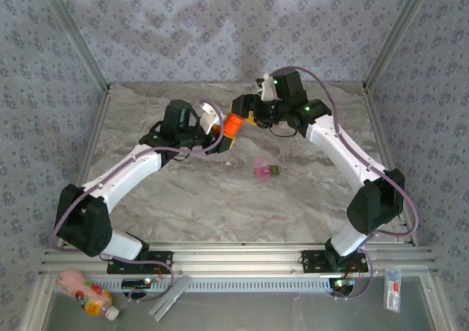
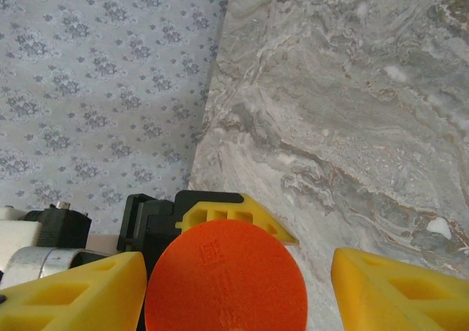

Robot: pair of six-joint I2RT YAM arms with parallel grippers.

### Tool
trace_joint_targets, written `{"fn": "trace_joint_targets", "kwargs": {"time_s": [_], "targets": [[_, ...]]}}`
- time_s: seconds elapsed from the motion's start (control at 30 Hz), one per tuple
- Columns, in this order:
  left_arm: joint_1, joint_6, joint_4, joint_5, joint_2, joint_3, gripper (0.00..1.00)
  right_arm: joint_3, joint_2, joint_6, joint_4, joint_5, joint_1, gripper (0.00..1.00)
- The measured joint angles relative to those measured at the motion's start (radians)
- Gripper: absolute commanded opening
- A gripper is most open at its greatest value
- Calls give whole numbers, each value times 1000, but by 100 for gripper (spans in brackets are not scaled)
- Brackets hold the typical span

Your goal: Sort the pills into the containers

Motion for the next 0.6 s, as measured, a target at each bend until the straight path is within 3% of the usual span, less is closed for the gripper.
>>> {"fn": "trace_joint_targets", "kwargs": {"time_s": [0.23, 0.47, 0.6], "targets": [[0, 0, 5, 3, 0, 0, 0, 0, 0, -3, 1, 0, 18, 65], [0, -1, 2, 3, 0, 1, 0, 0, 0, -17, -5, 3, 17, 45], [0, -1, -1, 2, 0, 1, 0, -15, -1, -37, 16, -18, 6, 42]]}}
